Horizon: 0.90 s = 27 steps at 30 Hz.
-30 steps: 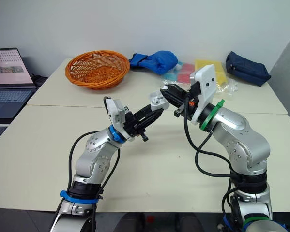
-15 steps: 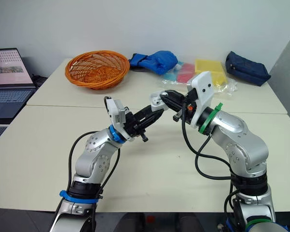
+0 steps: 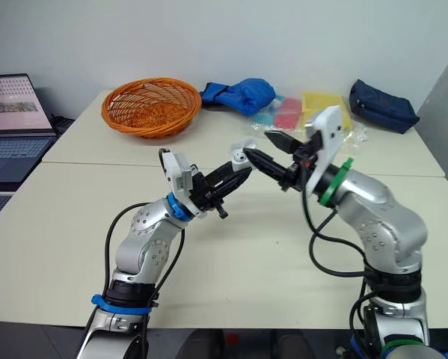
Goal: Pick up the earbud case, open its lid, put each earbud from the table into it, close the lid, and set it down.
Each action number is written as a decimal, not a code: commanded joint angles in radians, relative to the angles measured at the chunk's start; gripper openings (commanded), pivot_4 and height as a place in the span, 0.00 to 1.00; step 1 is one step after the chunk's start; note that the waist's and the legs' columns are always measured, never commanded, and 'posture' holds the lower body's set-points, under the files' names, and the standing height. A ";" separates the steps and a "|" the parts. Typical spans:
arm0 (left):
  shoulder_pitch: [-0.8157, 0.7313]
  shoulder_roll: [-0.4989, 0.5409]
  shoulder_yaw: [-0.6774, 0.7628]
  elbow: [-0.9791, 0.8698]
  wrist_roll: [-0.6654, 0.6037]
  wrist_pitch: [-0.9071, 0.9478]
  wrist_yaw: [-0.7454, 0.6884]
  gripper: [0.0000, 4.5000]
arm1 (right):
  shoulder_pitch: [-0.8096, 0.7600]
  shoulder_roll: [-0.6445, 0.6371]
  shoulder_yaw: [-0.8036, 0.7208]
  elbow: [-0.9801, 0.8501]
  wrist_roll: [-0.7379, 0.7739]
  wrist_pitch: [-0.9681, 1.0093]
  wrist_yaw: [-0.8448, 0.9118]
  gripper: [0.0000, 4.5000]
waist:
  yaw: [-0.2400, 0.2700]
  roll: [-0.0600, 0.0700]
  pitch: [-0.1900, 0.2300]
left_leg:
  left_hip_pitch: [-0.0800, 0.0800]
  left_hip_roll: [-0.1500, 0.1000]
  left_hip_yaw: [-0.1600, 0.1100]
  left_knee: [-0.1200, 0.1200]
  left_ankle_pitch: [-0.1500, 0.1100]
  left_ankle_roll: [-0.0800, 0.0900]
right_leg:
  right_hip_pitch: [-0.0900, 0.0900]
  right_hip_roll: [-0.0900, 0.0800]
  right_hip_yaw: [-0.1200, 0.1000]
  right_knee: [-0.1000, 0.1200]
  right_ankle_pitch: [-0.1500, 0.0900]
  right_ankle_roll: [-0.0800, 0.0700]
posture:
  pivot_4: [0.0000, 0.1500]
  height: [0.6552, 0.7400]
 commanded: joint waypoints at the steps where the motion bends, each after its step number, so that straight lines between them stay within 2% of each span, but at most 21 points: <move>1: -0.016 0.000 -0.002 -0.017 -0.004 -0.026 -0.010 0.17 | -0.056 -0.075 -0.118 0.032 0.122 0.062 0.021 0.70 | 0.000 0.000 0.000 | 0.000 0.000 0.000 0.000 0.000 0.000 | 0.000 0.000 0.000 0.000 0.000 0.000 | 1.00 1.00; 3: -0.019 0.003 -0.006 -0.007 -0.004 -0.032 -0.023 0.17 | -0.079 -0.125 -0.105 0.085 0.116 0.077 0.053 0.70 | -0.001 0.000 0.000 | 0.000 0.000 0.000 0.000 0.000 0.000 | 0.000 0.000 0.000 0.000 0.000 0.000 | 1.00 1.00; 6: -0.027 0.007 -0.021 0.006 -0.004 -0.044 -0.061 0.17 | -0.128 -0.217 -0.013 0.213 0.007 0.043 0.129 0.70 | -0.002 0.000 0.000 | 0.001 0.000 0.001 0.000 0.000 0.000 | 0.000 0.000 0.000 0.001 0.000 -0.001 | 1.00 1.00; 8: -0.032 0.005 -0.025 0.011 -0.007 -0.044 -0.074 0.17 | -0.165 -0.226 0.011 0.279 -0.004 0.047 0.153 0.62 | -0.004 0.000 0.000 | 0.001 0.000 0.002 0.000 0.000 0.000 | 0.000 0.001 0.000 0.000 0.000 -0.001 | 1.00 1.00; 10: -0.034 0.004 -0.034 0.010 -0.006 -0.039 -0.085 0.17 | -0.212 -0.221 0.071 0.368 -0.067 0.041 0.156 0.50 | -0.010 0.000 0.000 | 0.001 0.000 0.002 -0.001 0.000 0.000 | -0.001 0.001 0.001 0.001 -0.001 -0.001 | 1.00 1.00; 12: -0.040 0.003 -0.044 0.013 0.000 -0.046 -0.096 0.17 | -0.237 -0.218 0.136 0.419 -0.123 0.029 0.182 0.33 | -0.016 0.000 0.000 | 0.000 0.000 0.002 -0.001 0.000 0.000 | -0.001 0.001 0.001 0.000 -0.001 -0.001 | 1.00 1.00; 16: -0.036 0.006 -0.061 0.002 0.011 -0.046 -0.102 0.17 | -0.284 -0.163 0.162 0.464 -0.131 0.061 0.184 0.01 | -0.019 0.000 0.000 | -0.002 0.000 0.001 -0.002 0.000 0.000 | -0.004 0.001 0.001 0.000 -0.001 -0.001 | 1.00 1.00; 19: -0.025 0.013 -0.069 -0.011 0.011 -0.037 -0.105 0.17 | -0.318 -0.146 0.173 0.467 -0.140 0.077 0.202 0.01 | -0.019 0.001 0.000 | -0.010 0.000 0.001 0.000 0.000 0.000 | -0.011 0.001 0.001 0.002 0.001 -0.004 | 1.00 1.00; 27: -0.026 0.021 -0.061 0.000 0.012 -0.031 -0.081 0.17 | -0.344 -0.172 0.176 0.364 -0.087 0.172 0.290 0.01 | -0.019 0.001 0.000 | -0.011 0.000 0.000 0.000 0.000 0.000 | -0.011 0.001 0.000 0.001 0.001 -0.004 | 1.00 1.00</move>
